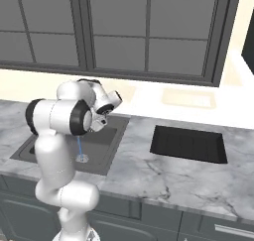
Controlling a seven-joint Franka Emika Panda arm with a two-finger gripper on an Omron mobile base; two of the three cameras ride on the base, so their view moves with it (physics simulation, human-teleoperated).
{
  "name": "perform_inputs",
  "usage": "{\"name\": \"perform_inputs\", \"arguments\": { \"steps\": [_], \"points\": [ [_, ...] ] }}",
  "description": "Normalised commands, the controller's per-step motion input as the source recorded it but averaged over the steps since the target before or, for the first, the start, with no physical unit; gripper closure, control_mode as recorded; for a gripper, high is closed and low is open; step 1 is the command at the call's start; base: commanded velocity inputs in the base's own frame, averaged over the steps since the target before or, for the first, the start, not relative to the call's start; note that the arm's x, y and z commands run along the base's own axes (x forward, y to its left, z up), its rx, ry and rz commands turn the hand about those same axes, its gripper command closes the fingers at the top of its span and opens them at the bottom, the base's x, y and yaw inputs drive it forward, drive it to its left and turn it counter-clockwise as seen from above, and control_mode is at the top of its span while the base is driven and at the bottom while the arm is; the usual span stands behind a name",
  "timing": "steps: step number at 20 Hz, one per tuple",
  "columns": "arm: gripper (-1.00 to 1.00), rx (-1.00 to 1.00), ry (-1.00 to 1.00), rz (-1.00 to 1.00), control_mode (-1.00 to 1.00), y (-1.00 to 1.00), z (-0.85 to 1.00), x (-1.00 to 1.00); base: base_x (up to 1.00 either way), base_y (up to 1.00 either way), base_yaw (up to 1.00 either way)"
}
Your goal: Take the fish out of the fridge, briefly rinse it in the sink, and place it on the tray next to the sink.
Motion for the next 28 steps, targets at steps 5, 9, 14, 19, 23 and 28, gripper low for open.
{"name": "perform_inputs", "arguments": {
  "steps": [5, 9, 14, 19, 23, 28],
  "points": [
    [1.00, -0.41, -0.45, 0.00, -1.00, -0.02, 0.81, -1.00, 0.00, 0.00, 0.00],
    [1.00, -0.54, -0.17, -0.04, -1.00, -0.09, 0.62, -1.00, 0.00, 0.00, 0.00],
    [1.00, -0.44, -0.11, -0.10, -1.00, -0.72, 0.44, -0.91, 0.00, 0.00, 0.00],
    [1.00, -0.24, -0.03, -0.13, -1.00, -1.00, 0.17, -0.43, 0.00, 0.00, 0.00],
    [1.00, -0.25, -0.01, -0.18, -1.00, -1.00, 0.31, -0.17, 0.00, 0.00, 0.00],
    [1.00, -0.34, -0.05, -0.18, -1.00, -1.00, 0.56, 0.05, 0.00, 0.00, 0.00]
  ]
}}
